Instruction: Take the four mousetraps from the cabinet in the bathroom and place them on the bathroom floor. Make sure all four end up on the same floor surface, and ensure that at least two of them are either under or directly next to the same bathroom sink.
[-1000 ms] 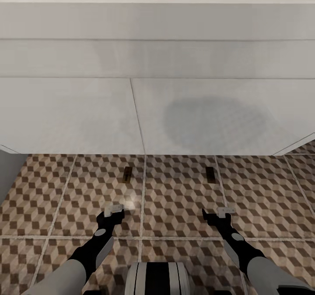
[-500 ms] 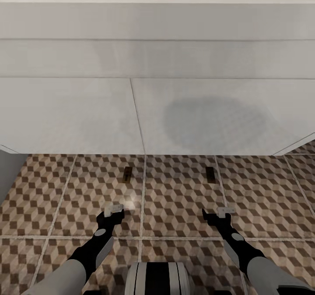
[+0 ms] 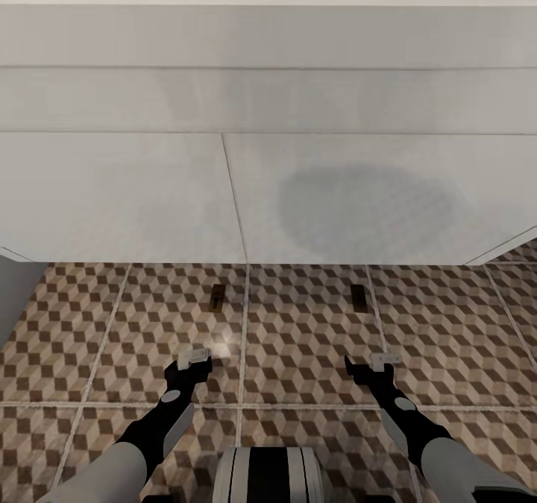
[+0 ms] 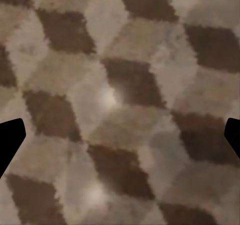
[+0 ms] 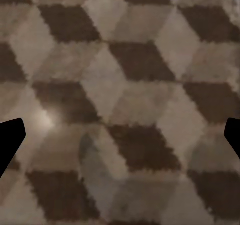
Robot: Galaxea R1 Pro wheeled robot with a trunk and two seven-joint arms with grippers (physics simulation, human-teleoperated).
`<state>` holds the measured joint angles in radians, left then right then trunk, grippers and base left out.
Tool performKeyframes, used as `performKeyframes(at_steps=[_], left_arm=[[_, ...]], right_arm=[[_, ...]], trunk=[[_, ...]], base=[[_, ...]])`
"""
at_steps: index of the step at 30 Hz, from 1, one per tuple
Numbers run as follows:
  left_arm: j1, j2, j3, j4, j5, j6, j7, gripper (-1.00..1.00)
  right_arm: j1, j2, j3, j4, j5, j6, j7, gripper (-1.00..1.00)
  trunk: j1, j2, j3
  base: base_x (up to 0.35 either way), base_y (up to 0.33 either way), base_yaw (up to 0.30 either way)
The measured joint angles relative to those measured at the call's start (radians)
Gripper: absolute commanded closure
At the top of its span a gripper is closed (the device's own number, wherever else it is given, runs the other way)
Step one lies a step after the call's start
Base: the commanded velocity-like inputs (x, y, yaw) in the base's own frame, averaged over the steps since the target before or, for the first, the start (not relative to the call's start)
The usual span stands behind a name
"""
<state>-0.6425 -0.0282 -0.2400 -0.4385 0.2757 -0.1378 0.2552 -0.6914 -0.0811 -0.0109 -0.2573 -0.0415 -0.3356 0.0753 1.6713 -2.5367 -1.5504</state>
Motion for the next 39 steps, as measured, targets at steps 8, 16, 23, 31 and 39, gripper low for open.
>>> performKeyframes(at_steps=[8, 16, 23, 31, 39], left_arm=[[0.0, 0.0, 0.0, -0.001, 0.001, -0.001, 0.0, -1.0], [0.0, 0.0, 0.001, -0.001, 0.003, -0.003, -0.001, -1.0], [0.0, -0.001, 0.001, -0.001, 0.004, -0.004, -0.001, -1.0], [0.0, -0.002, 0.002, -0.001, 0.005, -0.006, -0.002, -1.0], [0.0, -0.002, 0.0, -0.001, 0.005, -0.003, -0.002, -1.0]], right_arm=[[0.0, 0.0, 0.0, 0.0, 0.0, 0.0, 0.0, -1.0], [0.0, 0.0, 0.0, 0.0, 0.0, 0.0, 0.0, -1.0], [0.0, 0.0, 0.0, 0.0, 0.0, 0.0, 0.0, -1.0], [0.0, 0.0, 0.0, 0.0, 0.0, 0.0, 0.0, -1.0], [0.0, 0.0, 0.0, -0.001, 0.0, 0.0, 0.001, -1.0]], trunk=[[0.0, 0.0, 0.0], [0.0, 0.0, 0.0], [0.0, 0.0, 0.0], [0.0, 0.0, 0.0], [-0.003, 0.002, 0.027]], base=[[0.0, 0.0, 0.0], [0.0, 0.0, 0.0], [0.0, 0.0, 0.0], [0.0, 0.0, 0.0], [0.0, 0.0, 0.0]])
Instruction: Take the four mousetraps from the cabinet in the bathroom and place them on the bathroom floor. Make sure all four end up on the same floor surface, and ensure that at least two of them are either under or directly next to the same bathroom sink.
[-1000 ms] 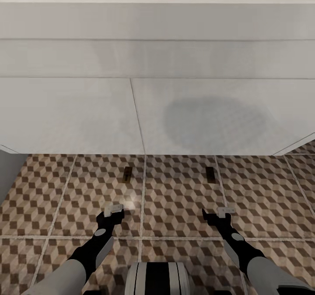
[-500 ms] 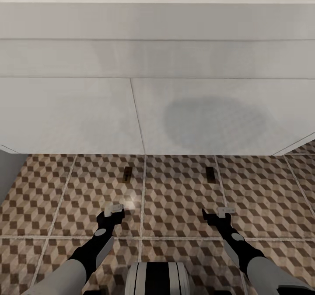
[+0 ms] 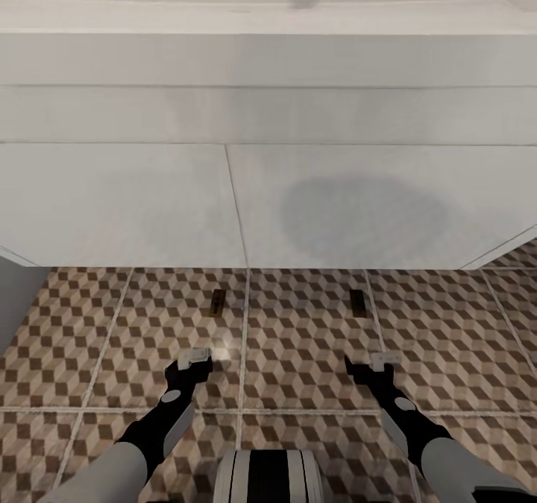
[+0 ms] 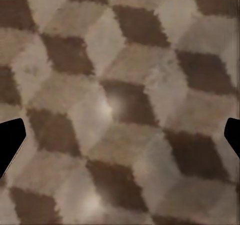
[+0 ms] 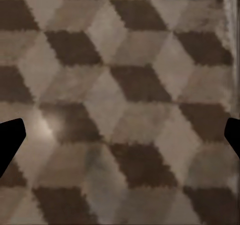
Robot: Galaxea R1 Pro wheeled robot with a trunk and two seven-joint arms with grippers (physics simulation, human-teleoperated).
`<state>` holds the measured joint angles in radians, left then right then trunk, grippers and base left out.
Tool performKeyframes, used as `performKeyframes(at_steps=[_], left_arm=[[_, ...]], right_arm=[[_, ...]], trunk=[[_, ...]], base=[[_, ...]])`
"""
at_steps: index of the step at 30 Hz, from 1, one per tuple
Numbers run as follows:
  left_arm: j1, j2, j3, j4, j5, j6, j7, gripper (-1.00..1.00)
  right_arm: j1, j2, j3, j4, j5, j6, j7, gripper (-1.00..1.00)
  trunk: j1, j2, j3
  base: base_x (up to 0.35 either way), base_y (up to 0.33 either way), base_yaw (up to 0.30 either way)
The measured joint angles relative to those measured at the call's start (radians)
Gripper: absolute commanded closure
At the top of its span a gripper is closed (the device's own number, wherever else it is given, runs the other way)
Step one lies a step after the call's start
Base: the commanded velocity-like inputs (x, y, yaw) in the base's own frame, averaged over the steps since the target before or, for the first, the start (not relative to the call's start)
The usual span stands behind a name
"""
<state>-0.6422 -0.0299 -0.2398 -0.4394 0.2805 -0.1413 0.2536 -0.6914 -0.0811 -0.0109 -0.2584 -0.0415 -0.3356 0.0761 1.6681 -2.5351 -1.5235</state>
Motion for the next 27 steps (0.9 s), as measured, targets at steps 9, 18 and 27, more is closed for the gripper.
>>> performKeyframes(at_steps=[9, 18, 27], left_arm=[[0.0, -0.001, -0.001, 0.0, 0.0, 0.002, -0.001, -1.0], [0.0, -0.001, -0.001, 0.0, 0.0, 0.002, 0.0, -1.0], [0.0, -0.002, -0.002, 0.0, 0.0, 0.002, 0.0, -1.0]], right_arm=[[0.0, 0.0, 0.0, 0.0, 0.0, 0.0, 0.0, -1.0], [0.0, 0.0, 0.0, 0.0, 0.0, 0.0, -0.001, -1.0], [0.0, 0.0, 0.0, 0.0, 0.0, 0.0, 0.0, -1.0]], trunk=[[-0.004, 0.002, 0.035], [-0.008, 0.004, 0.07], [-0.012, 0.006, 0.104]], base=[[0.0, 0.0, 0.0], [-0.033, 0.0, 0.0], [-0.257, 0.0, 0.0]])
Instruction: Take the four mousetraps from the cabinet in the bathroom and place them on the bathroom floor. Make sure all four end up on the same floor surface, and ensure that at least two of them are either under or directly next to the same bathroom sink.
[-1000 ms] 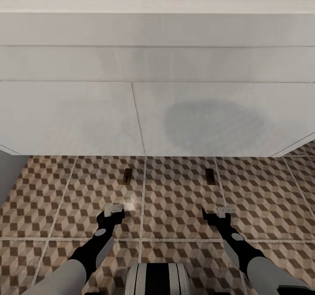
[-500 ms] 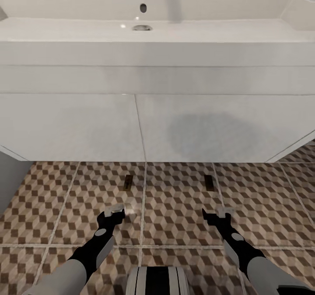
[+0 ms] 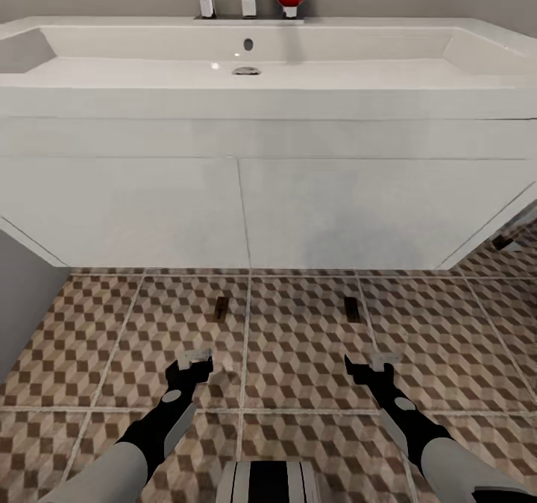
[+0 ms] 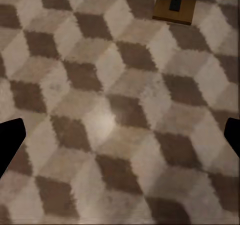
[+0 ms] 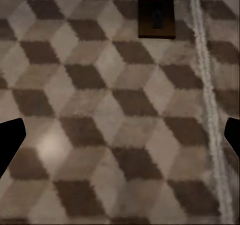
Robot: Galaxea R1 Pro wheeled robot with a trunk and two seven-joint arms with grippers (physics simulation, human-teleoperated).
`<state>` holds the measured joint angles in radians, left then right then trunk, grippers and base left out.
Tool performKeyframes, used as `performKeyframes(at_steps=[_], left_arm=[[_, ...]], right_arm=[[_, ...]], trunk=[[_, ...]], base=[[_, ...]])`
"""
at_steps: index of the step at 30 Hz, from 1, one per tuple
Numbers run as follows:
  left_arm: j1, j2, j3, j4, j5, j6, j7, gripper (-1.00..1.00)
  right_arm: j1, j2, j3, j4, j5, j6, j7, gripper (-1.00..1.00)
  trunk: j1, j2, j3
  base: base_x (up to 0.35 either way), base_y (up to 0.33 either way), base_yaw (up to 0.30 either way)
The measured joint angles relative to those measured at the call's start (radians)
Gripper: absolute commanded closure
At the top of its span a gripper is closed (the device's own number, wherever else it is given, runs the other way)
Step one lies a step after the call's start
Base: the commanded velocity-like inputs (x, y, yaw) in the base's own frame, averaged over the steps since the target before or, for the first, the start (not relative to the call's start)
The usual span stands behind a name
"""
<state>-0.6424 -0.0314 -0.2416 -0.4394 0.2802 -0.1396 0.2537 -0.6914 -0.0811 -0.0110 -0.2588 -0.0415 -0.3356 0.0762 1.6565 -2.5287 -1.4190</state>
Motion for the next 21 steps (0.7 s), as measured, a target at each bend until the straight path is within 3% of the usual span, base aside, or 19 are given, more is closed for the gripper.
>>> performKeyframes(at_steps=[8, 21], left_arm=[[0.0, 0.0, 0.0, 0.0, 0.0, 0.0, 0.0, -1.0], [0.0, -0.002, 0.0, 0.0, 0.0, 0.0, 0.0, -1.0]], right_arm=[[0.0, 0.0, 0.0, 0.0, 0.0, 0.0, 0.0, -1.0], [0.0, 0.0, 0.0, 0.0, 0.0, 0.0, 0.0, -1.0]], trunk=[[-0.004, 0.002, 0.031], [-0.01, 0.005, 0.081]], base=[[-0.219, 0.0, 0.0], [-0.025, 0.0, 0.0]])
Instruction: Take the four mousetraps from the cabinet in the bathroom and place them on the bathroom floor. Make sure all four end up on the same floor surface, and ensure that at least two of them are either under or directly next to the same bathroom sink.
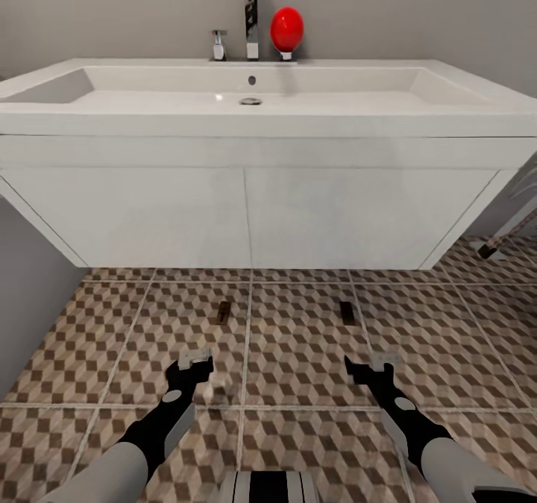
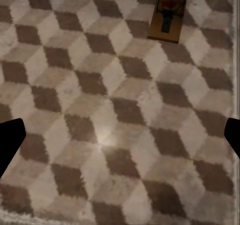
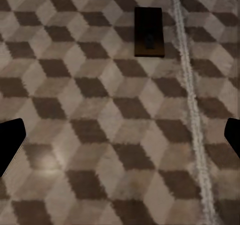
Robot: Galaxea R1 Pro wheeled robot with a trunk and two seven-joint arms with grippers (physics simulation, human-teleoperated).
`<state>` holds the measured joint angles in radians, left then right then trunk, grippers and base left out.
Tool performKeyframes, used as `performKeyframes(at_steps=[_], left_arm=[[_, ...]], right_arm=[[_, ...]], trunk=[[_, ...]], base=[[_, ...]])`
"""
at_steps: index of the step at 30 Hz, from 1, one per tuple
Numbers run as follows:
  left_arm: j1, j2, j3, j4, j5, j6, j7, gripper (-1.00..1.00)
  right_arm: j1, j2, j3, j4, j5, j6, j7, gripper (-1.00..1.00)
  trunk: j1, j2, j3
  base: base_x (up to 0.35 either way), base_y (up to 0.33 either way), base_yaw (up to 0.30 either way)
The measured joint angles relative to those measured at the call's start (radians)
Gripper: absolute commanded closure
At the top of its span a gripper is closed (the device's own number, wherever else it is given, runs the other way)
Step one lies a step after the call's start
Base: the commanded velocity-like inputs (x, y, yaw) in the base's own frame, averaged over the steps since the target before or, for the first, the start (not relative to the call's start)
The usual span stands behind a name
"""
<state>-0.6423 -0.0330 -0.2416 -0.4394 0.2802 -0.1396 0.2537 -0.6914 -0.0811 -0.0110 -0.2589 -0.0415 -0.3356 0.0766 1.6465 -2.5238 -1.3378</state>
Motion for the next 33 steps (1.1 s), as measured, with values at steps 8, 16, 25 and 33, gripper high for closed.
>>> performKeyframes(at_steps=[8, 16, 25, 33], left_arm=[[0.0, -0.004, 0.0, 0.0, -0.001, 0.0, 0.0, -1.0], [0.0, -0.004, 0.0, 0.0, -0.001, 0.0, 0.0, -1.0], [0.0, -0.005, 0.0, 0.0, 0.0, 0.0, 0.0, -1.0], [0.0, -0.004, 0.0, 0.0, -0.001, 0.0, 0.0, -1.0]], right_arm=[[0.0, 0.0, 0.0, 0.0, 0.0, 0.0, 0.0, -1.0], [0.0, 0.0, 0.0, 0.0, 0.0, 0.0, 0.0, -1.0], [0.0, 0.0, 0.0, 0.0, 0.0, 0.0, 0.0, -1.0], [0.0, 0.0, 0.0, 0.0, 0.0, 0.0, 0.0, -1.0]], trunk=[[-0.004, 0.002, 0.031], [-0.007, 0.004, 0.062], [-0.011, 0.006, 0.097], [-0.014, 0.008, 0.128]], base=[[-0.001, 0.0, 0.0], [0.0, 0.0, 0.0], [-0.006, -0.005, 0.0], [-0.175, -0.137, 0.0]])
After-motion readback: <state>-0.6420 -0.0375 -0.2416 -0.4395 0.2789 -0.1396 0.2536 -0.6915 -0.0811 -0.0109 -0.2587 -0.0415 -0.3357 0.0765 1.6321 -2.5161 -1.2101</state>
